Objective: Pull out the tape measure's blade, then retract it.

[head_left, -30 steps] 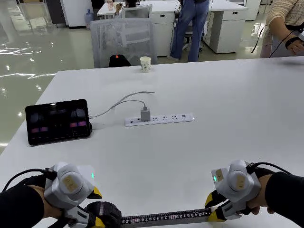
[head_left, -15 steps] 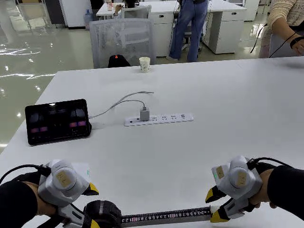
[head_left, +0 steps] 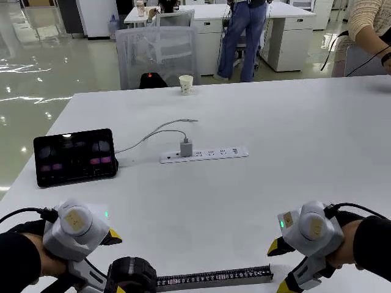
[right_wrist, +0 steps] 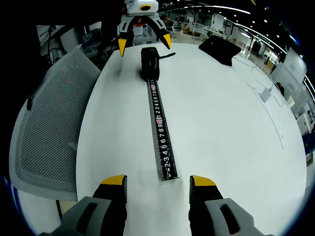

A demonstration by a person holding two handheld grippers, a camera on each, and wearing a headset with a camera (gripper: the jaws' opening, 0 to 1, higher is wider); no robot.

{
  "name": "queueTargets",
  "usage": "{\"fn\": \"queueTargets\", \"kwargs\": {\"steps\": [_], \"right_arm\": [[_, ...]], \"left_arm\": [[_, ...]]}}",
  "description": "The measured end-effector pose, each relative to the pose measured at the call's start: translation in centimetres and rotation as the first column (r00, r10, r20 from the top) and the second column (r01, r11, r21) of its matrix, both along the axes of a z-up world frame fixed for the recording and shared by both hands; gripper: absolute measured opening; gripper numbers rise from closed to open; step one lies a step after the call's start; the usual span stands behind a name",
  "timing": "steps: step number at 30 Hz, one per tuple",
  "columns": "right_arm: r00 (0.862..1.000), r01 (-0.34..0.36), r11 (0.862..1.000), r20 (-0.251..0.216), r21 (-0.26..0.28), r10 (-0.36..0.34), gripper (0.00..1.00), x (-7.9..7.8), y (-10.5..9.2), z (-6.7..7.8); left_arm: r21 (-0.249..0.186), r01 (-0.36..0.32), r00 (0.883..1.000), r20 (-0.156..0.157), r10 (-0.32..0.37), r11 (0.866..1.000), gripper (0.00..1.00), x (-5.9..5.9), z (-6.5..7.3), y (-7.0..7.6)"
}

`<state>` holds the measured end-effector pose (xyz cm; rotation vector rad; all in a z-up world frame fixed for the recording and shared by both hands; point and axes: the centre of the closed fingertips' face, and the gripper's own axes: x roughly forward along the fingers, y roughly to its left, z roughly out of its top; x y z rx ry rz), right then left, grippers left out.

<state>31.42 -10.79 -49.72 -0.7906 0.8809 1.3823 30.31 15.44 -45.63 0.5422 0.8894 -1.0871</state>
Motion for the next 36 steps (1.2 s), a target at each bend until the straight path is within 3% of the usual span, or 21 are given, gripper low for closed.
{"fn": "queueTargets", "kwargs": {"steps": [5, 9, 13, 17, 20, 24, 26, 36], "right_arm": [[0.997, 0.076, 0.997, 0.009, 0.021, -0.076, 0.54, 0.2, -0.4, 0.1], [0.983, 0.181, 0.982, -0.038, 0.058, -0.179, 0.60, 0.1, -0.7, 0.4], [0.975, 0.221, 0.973, -0.040, 0.071, -0.219, 0.65, 0.0, -1.4, 0.3], [0.964, 0.266, 0.960, -0.029, 0.090, -0.264, 0.75, 0.1, -1.9, 0.2], [0.955, 0.296, 0.950, -0.022, 0.104, -0.295, 0.82, 0.3, -2.3, 0.2], [0.939, 0.342, 0.929, -0.009, 0.138, -0.344, 0.92, 0.4, -2.5, 0.4], [0.933, 0.357, 0.922, -0.006, 0.151, -0.360, 0.95, 0.3, -2.7, 0.6], [0.899, 0.424, 0.880, 0.021, 0.213, -0.438, 0.99, 0.2, -4.2, 1.6]], "left_arm": [[-0.014, -0.052, 0.999, -0.016, 0.052, 0.999, 0.85, -0.3, -0.4, 0.5], [-0.033, -0.103, 0.995, -0.020, 0.102, 0.994, 0.89, -0.4, -0.5, 0.9], [-0.050, -0.140, 0.990, -0.009, 0.140, 0.989, 0.93, -0.1, -0.4, 1.2], [-0.081, -0.201, 0.980, -0.012, 0.201, 0.976, 0.99, -0.1, -0.3, 1.7], [-0.106, -0.239, 0.971, -0.037, 0.237, 0.965, 0.99, -0.5, -0.2, 1.9], [-0.139, -0.286, 0.957, 0.000, 0.289, 0.948, 0.99, -0.3, 0.0, 2.8], [-0.126, -0.303, 0.951, 0.028, 0.309, 0.944, 0.99, -0.3, -0.2, 3.7], [-0.171, -0.375, 0.914, 0.094, 0.394, 0.911, 0.99, -1.1, -0.2, 5.5]]}}
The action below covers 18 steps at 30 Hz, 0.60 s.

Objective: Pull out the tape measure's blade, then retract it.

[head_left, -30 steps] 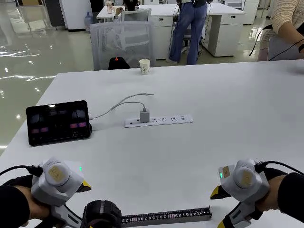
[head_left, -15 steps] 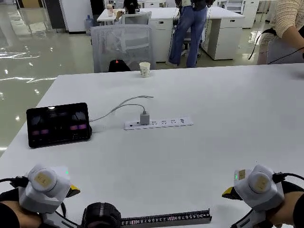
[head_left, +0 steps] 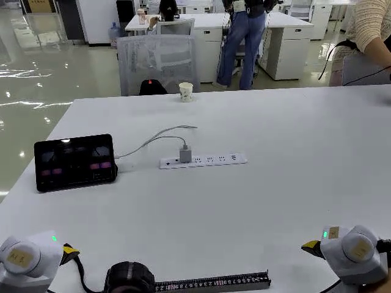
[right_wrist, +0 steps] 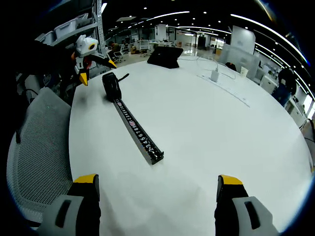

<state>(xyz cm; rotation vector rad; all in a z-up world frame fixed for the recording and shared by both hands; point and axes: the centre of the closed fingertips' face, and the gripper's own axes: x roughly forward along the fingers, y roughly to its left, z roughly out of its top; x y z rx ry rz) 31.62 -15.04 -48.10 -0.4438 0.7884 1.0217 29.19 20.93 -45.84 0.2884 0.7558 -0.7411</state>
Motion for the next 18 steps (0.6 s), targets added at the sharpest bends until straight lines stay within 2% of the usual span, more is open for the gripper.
{"fn": "queueTargets", "kwargs": {"steps": [3, 4, 5, 7, 8, 11, 18], "right_arm": [[0.999, 0.027, 1.000, 0.026, 0.012, -0.028, 0.99, 0.0, -0.6, 0.3], [0.999, 0.030, 0.999, 0.030, 0.014, -0.030, 0.99, 0.0, -0.8, 0.3], [0.999, 0.039, 0.999, 0.037, 0.021, -0.040, 0.99, -0.1, -0.9, 0.4], [0.998, 0.049, 0.998, 0.048, 0.034, -0.050, 0.99, -0.2, -1.1, 0.5], [0.997, 0.053, 0.998, 0.047, 0.031, -0.055, 0.99, -0.4, -1.4, 0.4], [0.996, 0.081, 0.994, 0.036, 0.071, -0.083, 0.99, -0.8, -1.7, 0.7], [0.991, 0.116, 0.989, 0.060, 0.092, -0.122, 0.99, -1.6, -2.9, 1.2]], "left_arm": [[-0.008, -0.035, 0.999, 0.029, 0.035, 0.999, 0.99, -0.2, 0.1, 0.5], [-0.019, -0.046, 0.998, 0.035, 0.046, 0.999, 0.99, -0.3, 0.2, 0.6], [-0.050, -0.060, 0.997, 0.037, 0.062, 0.997, 0.99, -0.4, 0.4, 0.4], [-0.065, -0.069, 0.996, 0.054, 0.073, 0.995, 0.99, -0.5, 0.7, 0.5], [-0.062, -0.080, 0.995, 0.061, 0.084, 0.995, 0.99, -0.7, 0.7, 0.7], [-0.085, -0.094, 0.992, 0.077, 0.101, 0.992, 0.99, -1.3, 1.0, 0.6], [-0.084, -0.123, 0.989, 0.078, 0.130, 0.989, 0.99, -3.1, 0.5, 1.0]]}}
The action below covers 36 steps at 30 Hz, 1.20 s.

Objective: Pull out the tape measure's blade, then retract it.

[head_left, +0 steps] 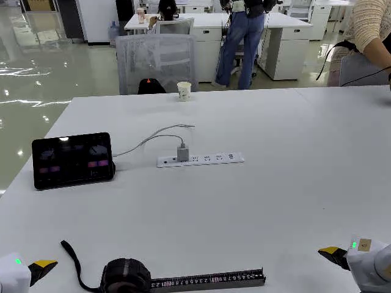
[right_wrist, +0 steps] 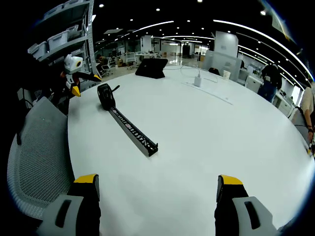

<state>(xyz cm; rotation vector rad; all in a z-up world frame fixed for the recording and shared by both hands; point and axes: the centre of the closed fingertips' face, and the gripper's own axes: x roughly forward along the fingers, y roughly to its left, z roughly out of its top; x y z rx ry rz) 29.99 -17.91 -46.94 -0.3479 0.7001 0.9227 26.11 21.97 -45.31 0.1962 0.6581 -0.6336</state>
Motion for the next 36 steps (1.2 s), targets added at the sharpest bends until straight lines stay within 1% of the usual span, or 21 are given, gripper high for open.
{"fn": "queueTargets", "kwargs": {"steps": [2, 4, 5, 6, 7, 9, 10, 12, 17, 20, 25, 28, 31, 33, 35, 36], "right_arm": [[1.000, 0.012, 1.000, 0.004, 0.017, -0.012, 0.99, -0.2, -0.3, 0.4], [1.000, 0.017, 1.000, 0.000, 0.023, -0.017, 0.99, -0.5, -0.5, 0.6], [1.000, 0.015, 1.000, 0.009, 0.025, -0.016, 0.99, -0.6, -0.7, 0.7], [1.000, 0.013, 1.000, 0.008, 0.027, -0.014, 0.99, -0.8, -0.8, 0.6], [1.000, 0.011, 1.000, 0.005, 0.023, -0.011, 0.99, -1.0, -0.9, 0.5], [1.000, 0.002, 1.000, 0.016, 0.009, -0.002, 0.99, -1.4, -1.3, 0.3], [1.000, 0.002, 1.000, 0.014, 0.008, -0.002, 0.99, -1.5, -1.4, 0.2], [1.000, 0.003, 1.000, 0.017, 0.011, -0.003, 0.99, -1.8, -1.6, 0.4], [1.000, 0.008, 1.000, 0.023, 0.018, -0.008, 0.99, -2.2, -2.4, 0.7], [1.000, 0.020, 1.000, 0.020, 0.021, -0.021, 0.99, -2.2, -2.9, 0.9], [1.000, 0.018, 1.000, 0.014, 0.009, -0.018, 0.99, -2.7, -3.4, 0.7], [1.000, 0.011, 1.000, 0.011, 0.002, -0.011, 0.99, -3.0, -3.8, 0.5], [1.000, 0.017, 1.000, 0.011, 0.000, -0.017, 0.99, -3.1, -4.1, 0.5], [1.000, 0.025, 1.000, 0.012, 0.005, -0.025, 0.99, -3.1, -4.3, 0.6], [1.000, 0.026, 0.999, 0.015, 0.026, -0.027, 0.99, -3.1, -4.2, 0.8], [1.000, 0.025, 0.999, 0.015, 0.021, -0.025, 0.99, -3.2, -4.3, 0.7]], "left_arm": [[0.005, -0.012, 1.000, -0.001, 0.012, 1.000, 0.99, -0.5, -0.2, 0.3], [0.021, -0.020, 1.000, 0.006, 0.020, 1.000, 0.99, -0.8, -0.4, 0.5], [0.013, -0.023, 1.000, 0.008, 0.023, 1.000, 0.99, -1.1, -0.3, 0.6], [0.005, -0.032, 0.999, 0.005, 0.032, 0.999, 0.99, -1.1, -0.2, 0.6], [0.007, -0.043, 0.999, 0.009, 0.043, 0.999, 0.99, -1.2, -0.2, 0.8], [0.006, -0.052, 0.999, 0.010, 0.052, 0.999, 0.99, -1.4, -0.1, 0.8], [0.005, -0.055, 0.998, 0.010, 0.055, 0.998, 0.99, -1.5, -0.1, 0.8], [0.010, -0.054, 0.998, 0.019, 0.054, 0.998, 0.99, -1.7, 0.0, 0.7], [0.004, -0.060, 0.998, 0.030, 0.060, 0.998, 0.99, -1.7, 0.4, 0.5], [0.002, -0.059, 0.998, 0.030, 0.059, 0.998, 0.99, -1.8, 0.5, 0.5], [0.002, -0.068, 0.997, 0.022, 0.068, 0.998, 0.99, -2.0, 0.2, 0.8], [0.003, -0.078, 0.997, 0.027, 0.078, 0.997, 0.99, -2.0, 0.2, 1.0], [0.007, -0.084, 0.996, 0.023, 0.084, 0.996, 0.99, -2.2, 0.0, 1.1], [0.007, -0.083, 0.996, 0.023, 0.083, 0.997, 0.99, -2.3, -0.1, 1.0], [0.004, -0.080, 0.996, 0.026, 0.080, 0.997, 0.99, -2.3, 0.0, 0.7], [0.002, -0.078, 0.997, 0.029, 0.078, 0.997, 0.99, -2.2, 0.1, 0.7]]}}
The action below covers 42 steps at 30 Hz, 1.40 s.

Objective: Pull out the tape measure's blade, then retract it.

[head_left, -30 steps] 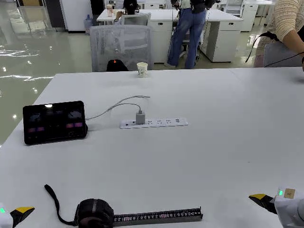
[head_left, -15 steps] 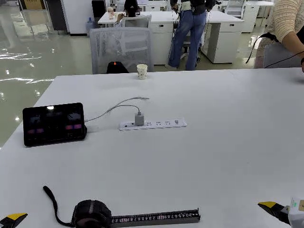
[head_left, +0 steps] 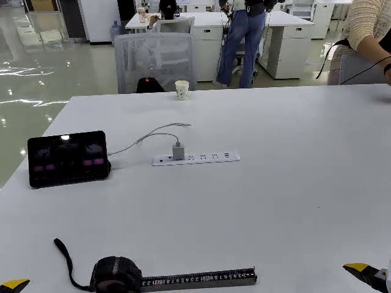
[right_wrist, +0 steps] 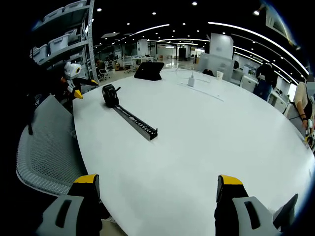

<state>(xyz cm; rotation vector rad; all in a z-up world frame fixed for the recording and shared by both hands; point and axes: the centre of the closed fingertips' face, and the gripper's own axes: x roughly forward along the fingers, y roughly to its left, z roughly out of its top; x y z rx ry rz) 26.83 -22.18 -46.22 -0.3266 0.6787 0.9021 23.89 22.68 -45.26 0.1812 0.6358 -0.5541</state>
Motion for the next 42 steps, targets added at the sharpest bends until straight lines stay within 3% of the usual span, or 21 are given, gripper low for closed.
{"fn": "queueTargets", "kwargs": {"steps": [10, 13, 24, 35, 42], "right_arm": [[1.000, -0.002, 1.000, 0.003, -0.021, 0.002, 0.99, -0.2, -0.6, -0.4], [1.000, -0.015, 1.000, 0.023, -0.020, 0.016, 0.99, 0.0, -0.6, -0.2], [1.000, -0.015, 1.000, -0.003, -0.027, 0.015, 0.99, -0.2, -0.6, -0.5], [1.000, -0.026, 0.999, -0.012, -0.036, 0.026, 0.99, -0.4, -0.6, -1.0], [0.999, -0.052, 0.998, 0.008, -0.044, 0.053, 0.99, 0.1, -0.4, -0.9]], "left_arm": [[-0.001, 0.003, 1.000, -0.001, -0.003, 1.000, 0.99, 0.1, 0.0, 0.2], [0.000, -0.005, 1.000, -0.006, 0.005, 1.000, 0.99, -0.2, -0.1, 0.3], [0.002, -0.004, 0.999, -0.045, 0.004, 1.000, 0.99, -0.5, -0.6, -0.5], [0.017, 0.032, 0.999, -0.024, -0.031, 0.999, 0.99, 0.5, -0.2, -0.8], [0.036, 0.023, 0.998, -0.053, -0.021, 0.999, 0.99, 0.4, -0.6, -1.0]]}}
